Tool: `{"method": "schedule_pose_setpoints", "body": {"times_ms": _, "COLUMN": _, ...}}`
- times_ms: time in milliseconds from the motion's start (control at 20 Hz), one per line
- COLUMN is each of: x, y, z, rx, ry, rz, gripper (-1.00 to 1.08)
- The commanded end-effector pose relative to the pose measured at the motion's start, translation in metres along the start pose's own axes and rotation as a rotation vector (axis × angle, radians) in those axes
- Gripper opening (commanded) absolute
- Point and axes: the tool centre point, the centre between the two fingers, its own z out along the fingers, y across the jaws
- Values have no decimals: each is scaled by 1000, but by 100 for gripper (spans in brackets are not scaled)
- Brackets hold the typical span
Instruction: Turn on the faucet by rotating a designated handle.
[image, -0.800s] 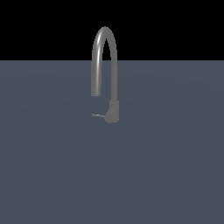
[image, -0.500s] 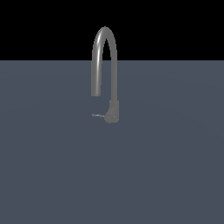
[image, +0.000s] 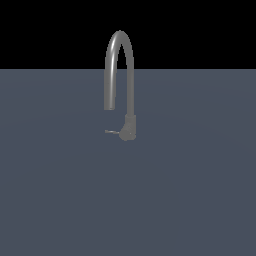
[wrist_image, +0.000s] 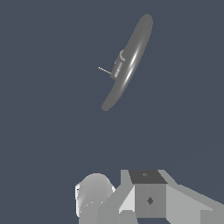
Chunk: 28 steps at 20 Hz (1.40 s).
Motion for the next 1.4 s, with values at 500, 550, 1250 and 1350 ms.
{"method": "schedule_pose_setpoints", "body": {"times_ms": 500, "x": 58, "y": -36, "z": 46, "rx": -354, "ry": -39, "rz": -357, "gripper": -100}}
{"method": "schedule_pose_setpoints", "body": {"times_ms": 550, "x": 61, "y": -38, "z": 50, "rx": -381, "ry": -42, "rz": -384, "gripper": -100}}
{"method": "schedule_pose_setpoints", "body": {"times_ms": 1250, "x": 101, "y": -70, "z": 108, "rx": -712, "ry": -76, "rz": -716, "gripper": -100}}
{"method": "schedule_pose_setpoints", "body": {"times_ms": 1350, "x": 105, "y": -74, "z": 116, "rx": -752, "ry": -80, "rz": -757, "gripper": -100}}
